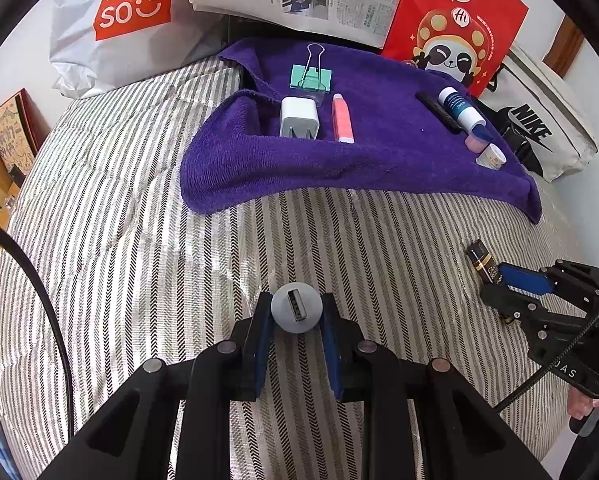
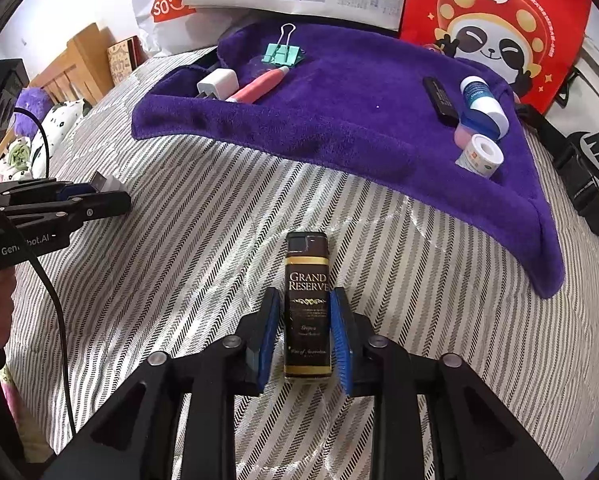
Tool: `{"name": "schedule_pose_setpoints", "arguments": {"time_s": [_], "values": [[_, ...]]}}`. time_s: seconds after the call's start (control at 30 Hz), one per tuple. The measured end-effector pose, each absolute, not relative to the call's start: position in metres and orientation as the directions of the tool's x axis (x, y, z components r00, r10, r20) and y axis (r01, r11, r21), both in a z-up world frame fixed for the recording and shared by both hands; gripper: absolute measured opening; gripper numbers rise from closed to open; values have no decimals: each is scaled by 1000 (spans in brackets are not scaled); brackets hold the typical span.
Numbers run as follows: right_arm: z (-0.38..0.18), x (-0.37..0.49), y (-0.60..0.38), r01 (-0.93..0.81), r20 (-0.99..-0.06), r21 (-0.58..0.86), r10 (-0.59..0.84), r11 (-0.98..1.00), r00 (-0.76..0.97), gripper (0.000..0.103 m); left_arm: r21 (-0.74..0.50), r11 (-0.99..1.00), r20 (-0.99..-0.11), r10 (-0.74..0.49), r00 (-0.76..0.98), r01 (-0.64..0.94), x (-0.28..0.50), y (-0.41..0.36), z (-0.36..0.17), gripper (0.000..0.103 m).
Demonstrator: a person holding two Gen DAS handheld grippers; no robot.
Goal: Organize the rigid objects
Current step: 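Carry the Grand Reserve box toward the towel with the right gripper while the left carries the adapter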
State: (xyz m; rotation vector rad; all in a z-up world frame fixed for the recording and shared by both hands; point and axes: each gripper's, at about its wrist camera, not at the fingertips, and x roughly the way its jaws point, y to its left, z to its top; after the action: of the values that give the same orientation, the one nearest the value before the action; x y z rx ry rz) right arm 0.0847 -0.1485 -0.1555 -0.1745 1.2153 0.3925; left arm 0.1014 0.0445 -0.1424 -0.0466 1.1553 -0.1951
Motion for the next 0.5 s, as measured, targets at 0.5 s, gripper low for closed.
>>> {"name": "schedule_pose_setpoints", "arguments": {"time_s": [0.5], "values": [[-156, 81, -149, -385, -930, 51, 184, 922, 319, 24, -134, 981, -899, -181, 399, 142, 98, 43, -142, 22]]}}
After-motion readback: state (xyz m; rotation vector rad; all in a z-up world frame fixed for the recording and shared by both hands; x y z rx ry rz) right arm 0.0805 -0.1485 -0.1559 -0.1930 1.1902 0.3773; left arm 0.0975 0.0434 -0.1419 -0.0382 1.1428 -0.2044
